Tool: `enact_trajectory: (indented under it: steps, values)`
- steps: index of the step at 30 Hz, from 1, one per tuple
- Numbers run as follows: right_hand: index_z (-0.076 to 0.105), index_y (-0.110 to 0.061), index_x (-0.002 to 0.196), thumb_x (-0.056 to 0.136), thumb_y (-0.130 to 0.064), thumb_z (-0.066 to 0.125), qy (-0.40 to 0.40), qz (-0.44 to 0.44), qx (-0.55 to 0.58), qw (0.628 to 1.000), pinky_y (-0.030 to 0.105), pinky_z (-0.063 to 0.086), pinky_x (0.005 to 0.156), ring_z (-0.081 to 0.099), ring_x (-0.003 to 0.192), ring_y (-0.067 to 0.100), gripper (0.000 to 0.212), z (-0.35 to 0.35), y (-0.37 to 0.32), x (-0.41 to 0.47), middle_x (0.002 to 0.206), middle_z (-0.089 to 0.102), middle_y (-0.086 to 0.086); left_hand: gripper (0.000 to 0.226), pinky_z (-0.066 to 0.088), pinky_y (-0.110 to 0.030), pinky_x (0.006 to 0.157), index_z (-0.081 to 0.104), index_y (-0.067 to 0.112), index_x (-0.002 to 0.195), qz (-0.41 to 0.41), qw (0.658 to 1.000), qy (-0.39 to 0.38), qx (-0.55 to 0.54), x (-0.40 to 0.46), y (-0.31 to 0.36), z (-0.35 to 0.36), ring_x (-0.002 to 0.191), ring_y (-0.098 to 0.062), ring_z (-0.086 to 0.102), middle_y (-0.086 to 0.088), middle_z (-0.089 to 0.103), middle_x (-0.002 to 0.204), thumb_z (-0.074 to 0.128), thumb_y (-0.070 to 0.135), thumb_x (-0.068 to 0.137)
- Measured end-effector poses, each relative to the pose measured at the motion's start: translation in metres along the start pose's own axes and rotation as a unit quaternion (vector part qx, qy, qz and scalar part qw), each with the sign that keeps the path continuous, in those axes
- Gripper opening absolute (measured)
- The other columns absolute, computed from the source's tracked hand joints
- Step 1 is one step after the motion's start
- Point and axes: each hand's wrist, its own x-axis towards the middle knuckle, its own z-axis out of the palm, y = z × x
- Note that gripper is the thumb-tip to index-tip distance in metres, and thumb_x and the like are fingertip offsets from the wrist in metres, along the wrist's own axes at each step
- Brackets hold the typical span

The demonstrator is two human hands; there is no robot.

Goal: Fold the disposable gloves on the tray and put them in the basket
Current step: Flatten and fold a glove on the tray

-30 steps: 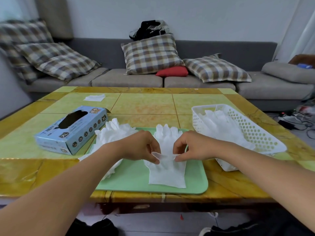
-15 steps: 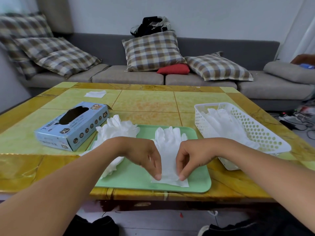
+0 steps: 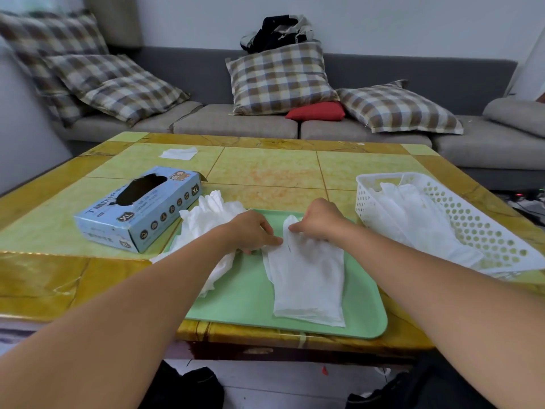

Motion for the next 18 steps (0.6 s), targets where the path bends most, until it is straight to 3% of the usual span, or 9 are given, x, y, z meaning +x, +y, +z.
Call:
enact_trajectory:
  steps: [2, 4, 7, 10, 12, 14, 16, 18]
  values:
    - [0.072, -0.004, 0.087, 0.078, -0.031, 0.084, -0.021, 0.013, 0.015, 1.000, 0.033, 0.053, 0.061, 0.066, 0.068, 0.024, 0.031, 0.003, 0.001, 0.002, 0.080, 0.072, 0.009, 0.028, 0.048, -0.027, 0.058, 0.069, 0.012, 0.102, 0.013, 0.999, -0.034, -0.009, 0.000, -0.001, -0.001, 0.068, -0.020, 0.053, -0.001, 0.060, 0.080, 0.081, 0.029, 0.084]
    - [0.075, -0.002, 0.093, 0.077, -0.023, 0.082, -0.024, 0.018, 0.033, 0.999, 0.033, 0.055, 0.062, 0.067, 0.069, 0.024, 0.027, 0.005, 0.001, 0.003, 0.087, 0.075, 0.012, 0.022, 0.045, -0.025, 0.055, 0.071, 0.012, 0.099, 0.023, 0.998, -0.053, -0.014, 0.001, -0.004, -0.003, 0.070, -0.020, 0.052, -0.002, 0.060, 0.080, 0.081, 0.023, 0.084]
    - [0.076, -0.003, 0.087, 0.081, -0.015, 0.079, -0.018, 0.004, 0.089, 0.996, 0.021, 0.040, 0.045, 0.056, 0.055, 0.016, 0.014, 0.001, 0.003, 0.001, 0.073, 0.072, 0.008, 0.006, 0.046, -0.022, 0.055, 0.071, 0.015, 0.089, 0.036, 0.998, -0.053, -0.020, 0.001, -0.007, -0.004, 0.068, -0.017, 0.052, -0.003, 0.063, 0.083, 0.076, 0.016, 0.088]
    - [0.074, -0.008, 0.084, 0.085, -0.015, 0.079, -0.025, -0.015, 0.128, 0.991, 0.017, 0.032, 0.037, 0.052, 0.050, 0.011, 0.009, 0.000, 0.005, -0.003, 0.064, 0.066, 0.002, 0.002, 0.050, -0.021, 0.060, 0.071, 0.016, 0.091, 0.052, 0.996, -0.063, -0.029, -0.002, -0.010, -0.009, 0.070, -0.012, 0.056, -0.001, 0.067, 0.091, 0.072, 0.015, 0.091]
    - [0.074, -0.007, 0.086, 0.086, -0.016, 0.079, -0.028, -0.021, 0.121, 0.992, 0.015, 0.031, 0.035, 0.051, 0.046, 0.009, 0.011, 0.003, 0.007, -0.005, 0.064, 0.066, 0.002, 0.012, 0.051, -0.020, 0.064, 0.069, 0.017, 0.101, 0.060, 0.994, -0.091, -0.028, -0.006, -0.012, -0.016, 0.072, -0.008, 0.059, 0.000, 0.067, 0.104, 0.073, 0.013, 0.090]
    - [0.074, -0.006, 0.087, 0.085, -0.019, 0.079, -0.028, -0.017, 0.106, 0.994, 0.017, 0.035, 0.040, 0.053, 0.048, 0.010, 0.015, 0.005, 0.007, -0.004, 0.066, 0.067, 0.002, 0.037, 0.051, -0.020, 0.065, 0.063, 0.020, 0.116, 0.071, 0.990, -0.120, -0.014, -0.008, -0.015, -0.023, 0.074, -0.009, 0.059, 0.002, 0.065, 0.115, 0.078, 0.008, 0.085]
    - [0.072, -0.007, 0.086, 0.085, -0.024, 0.079, -0.005, -0.024, 0.104, 0.994, 0.020, 0.038, 0.047, 0.056, 0.054, 0.012, 0.019, 0.004, 0.006, -0.003, 0.068, 0.066, 0.001, 0.051, 0.051, -0.020, 0.063, 0.059, 0.022, 0.124, 0.086, 0.990, -0.115, -0.002, -0.009, -0.017, -0.023, 0.070, -0.009, 0.058, 0.003, 0.065, 0.113, 0.081, 0.005, 0.081]
    - [0.070, -0.007, 0.083, 0.083, -0.029, 0.081, 0.025, -0.062, 0.102, 0.993, 0.023, 0.040, 0.052, 0.056, 0.059, 0.011, 0.025, 0.001, 0.002, -0.003, 0.069, 0.064, -0.001, 0.047, 0.049, -0.018, 0.058, 0.061, 0.020, 0.121, 0.103, 0.991, -0.088, 0.007, -0.006, -0.017, -0.019, 0.065, -0.008, 0.057, 0.004, 0.068, 0.104, 0.082, 0.008, 0.081]
